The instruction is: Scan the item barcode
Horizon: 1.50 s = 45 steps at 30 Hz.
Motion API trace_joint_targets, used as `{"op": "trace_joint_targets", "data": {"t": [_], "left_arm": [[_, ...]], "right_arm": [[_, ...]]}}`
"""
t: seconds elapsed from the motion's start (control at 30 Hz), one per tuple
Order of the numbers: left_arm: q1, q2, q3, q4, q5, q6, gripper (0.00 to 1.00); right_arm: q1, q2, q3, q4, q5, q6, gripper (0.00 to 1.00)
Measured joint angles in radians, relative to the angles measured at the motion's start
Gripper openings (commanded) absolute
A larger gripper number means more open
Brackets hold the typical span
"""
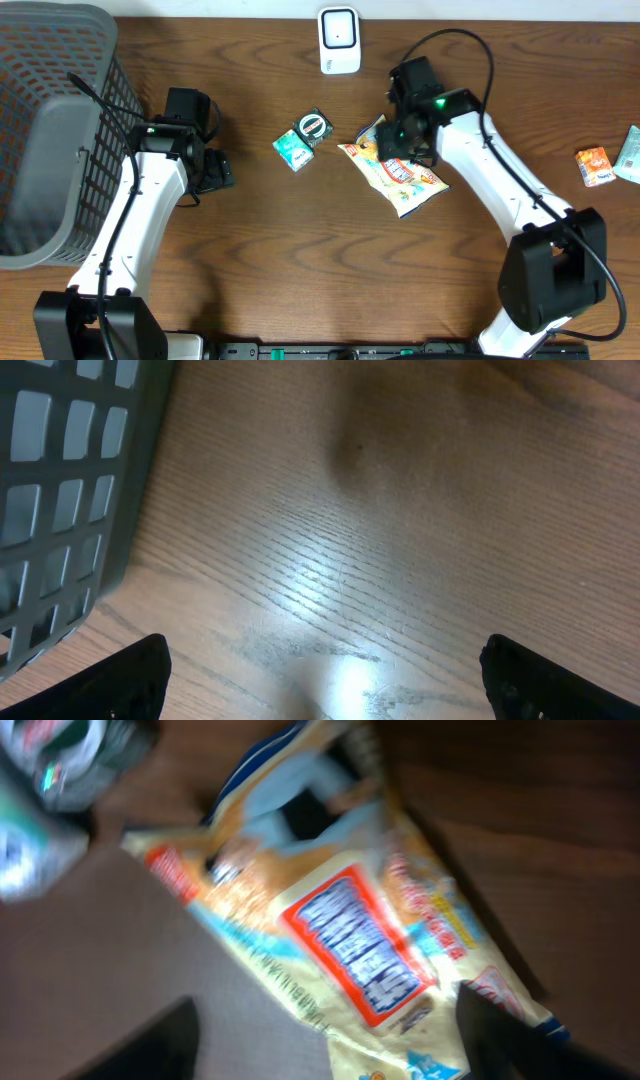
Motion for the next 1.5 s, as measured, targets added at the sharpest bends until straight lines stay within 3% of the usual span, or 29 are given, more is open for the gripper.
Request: {"op": "trace_joint_targets", "data": {"t": [0.07,0.2,0.33,0.37,0.47,0.5,0.53,0.57,0.73,0.9,1.0,1.13,1.3,1.33,1.37,1.43,1.47,1.5], "left_arm": [[0.0,0.0,0.0,0.0,0.0,0.0,0.98],[0.0,0.0,0.0,-0.001,0.0,0.0,0.97],[0.0,0.0,0.0,0.0,0.0,0.0,0.98],[0.0,0.0,0.0,0.0,0.0,0.0,0.98],[0.0,0.0,0.0,0.0,0.0,0.0,0.98],[0.0,0.0,0.0,0.0,0.0,0.0,0.98],[0.0,0.0,0.0,0.0,0.0,0.0,0.98],[0.0,0.0,0.0,0.0,0.0,0.0,0.98],[0.0,0.0,0.0,0.0,0.0,0.0,0.98],[0.0,0.0,0.0,0.0,0.0,0.0,0.98],[0.0,0.0,0.0,0.0,0.0,0.0,0.98],[0.0,0.0,0.0,0.0,0.0,0.0,0.98],[0.0,0.0,0.0,0.0,0.0,0.0,0.98],[0.0,0.0,0.0,0.0,0.0,0.0,0.98],[0.0,0.0,0.0,0.0,0.0,0.0,0.98],[0.0,0.0,0.0,0.0,0.0,0.0,0.98],[0.0,0.0,0.0,0.0,0.0,0.0,0.98],[0.0,0.0,0.0,0.0,0.0,0.0,0.98]], "right_arm": [[0.1,0.022,-0.001,-0.034,0.098,-0.094,0.99],[0.27,0.156,-0.001,-0.03,0.408,-0.098,0.99],[0.297,0.277,0.002,-0.01,0.601,-0.037,0.99],[0.296,0.285,0.005,-0.008,0.621,-0.019,0.95],[0.27,0.303,0.019,0.028,0.615,0.001,0.64],[0.253,0.311,0.024,0.049,0.594,0.007,0.42],[0.24,0.315,0.024,0.06,0.573,0.008,0.06],[0.229,0.321,0.024,0.066,0.558,0.007,0.01],[0.161,0.298,0.07,0.003,0.412,-0.051,0.01],[-0.013,0.076,0.095,-0.086,-0.306,-0.149,0.01],[-0.124,0.032,0.096,-0.162,-0.694,-0.248,0.01],[-0.203,0.034,-0.093,-0.105,-0.902,-0.304,0.01],[-0.184,0.036,-0.164,-0.09,-0.778,-0.32,0.37],[-0.155,0.035,-0.152,-0.099,-0.718,-0.313,0.54],[-0.132,0.034,-0.143,-0.097,-0.687,-0.31,0.58],[-0.02,0.014,-0.103,-0.084,-0.537,-0.276,0.77],[0.013,0.006,-0.097,-0.072,-0.498,-0.261,0.84],[0.079,-0.007,-0.09,-0.039,-0.405,-0.232,0.85]]}}
